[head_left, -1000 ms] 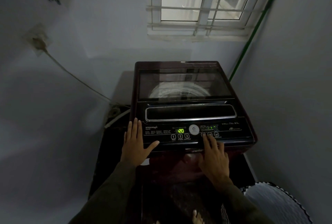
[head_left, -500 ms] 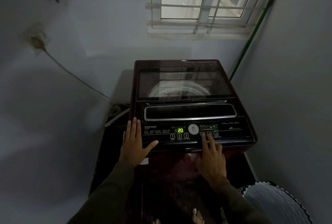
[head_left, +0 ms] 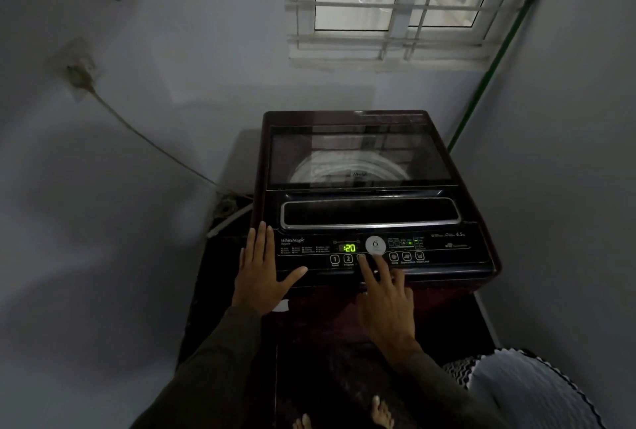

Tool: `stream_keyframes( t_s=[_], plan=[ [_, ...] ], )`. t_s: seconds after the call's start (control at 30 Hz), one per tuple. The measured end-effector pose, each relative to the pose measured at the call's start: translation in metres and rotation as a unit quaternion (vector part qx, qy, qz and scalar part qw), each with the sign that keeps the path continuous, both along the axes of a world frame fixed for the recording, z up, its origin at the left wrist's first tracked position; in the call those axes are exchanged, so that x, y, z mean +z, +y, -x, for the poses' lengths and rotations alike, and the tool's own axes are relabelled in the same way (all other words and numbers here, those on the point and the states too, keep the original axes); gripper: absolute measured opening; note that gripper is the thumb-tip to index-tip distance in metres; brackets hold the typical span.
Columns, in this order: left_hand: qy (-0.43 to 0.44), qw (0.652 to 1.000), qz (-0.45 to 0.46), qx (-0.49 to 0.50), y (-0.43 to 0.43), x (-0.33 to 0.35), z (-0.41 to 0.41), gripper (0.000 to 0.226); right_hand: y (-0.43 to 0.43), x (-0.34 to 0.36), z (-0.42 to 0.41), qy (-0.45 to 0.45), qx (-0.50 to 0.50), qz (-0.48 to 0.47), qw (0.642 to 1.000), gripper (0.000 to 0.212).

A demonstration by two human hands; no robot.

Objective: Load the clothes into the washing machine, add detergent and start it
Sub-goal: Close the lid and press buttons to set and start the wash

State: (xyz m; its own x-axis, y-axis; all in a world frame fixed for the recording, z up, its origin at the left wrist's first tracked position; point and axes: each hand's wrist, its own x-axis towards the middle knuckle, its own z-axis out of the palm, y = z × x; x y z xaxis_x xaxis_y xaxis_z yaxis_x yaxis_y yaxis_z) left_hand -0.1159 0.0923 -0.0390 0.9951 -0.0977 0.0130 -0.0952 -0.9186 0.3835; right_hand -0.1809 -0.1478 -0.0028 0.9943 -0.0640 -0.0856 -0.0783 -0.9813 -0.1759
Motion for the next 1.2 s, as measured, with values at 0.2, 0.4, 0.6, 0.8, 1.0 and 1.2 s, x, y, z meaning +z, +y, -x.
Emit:
stream_keyframes(
  t_s=[0.2,0.4,0.6,0.8,1.0,1.2],
  plan=[
    [-0.005,1.000,-0.001,0.001,0.001,-0.001,0.001,0.112,-0.003,0.000,-0.003,-0.006,0.003,0.004,1.000,0.082],
    [-0.003,1.000,0.007,-0.002,0.001,-0.001,0.000,0.111,-0.014,-0.002,0.000,-0.012,-0.026,0.004,1.000,0.082],
    [0.001,1.000,0.007,-0.003,0.001,0.000,0.000,0.113,-0.032,-0.006,0.001,-0.024,-0.062,0.010,0.998,0.079],
    [-0.002,1.000,0.006,-0.005,0.001,0.000,0.000,0.113,-0.038,-0.007,0.001,-0.016,-0.067,0.008,0.998,0.080],
    [0.000,1.000,0.013,-0.008,0.001,0.001,0.000,0.113,-0.037,-0.006,0.001,0.012,-0.059,-0.005,0.998,0.084],
    [-0.002,1.000,0.013,-0.006,0.001,-0.001,-0.001,0.113,-0.035,-0.009,0.004,0.000,-0.063,-0.011,0.998,0.087]
  ],
)
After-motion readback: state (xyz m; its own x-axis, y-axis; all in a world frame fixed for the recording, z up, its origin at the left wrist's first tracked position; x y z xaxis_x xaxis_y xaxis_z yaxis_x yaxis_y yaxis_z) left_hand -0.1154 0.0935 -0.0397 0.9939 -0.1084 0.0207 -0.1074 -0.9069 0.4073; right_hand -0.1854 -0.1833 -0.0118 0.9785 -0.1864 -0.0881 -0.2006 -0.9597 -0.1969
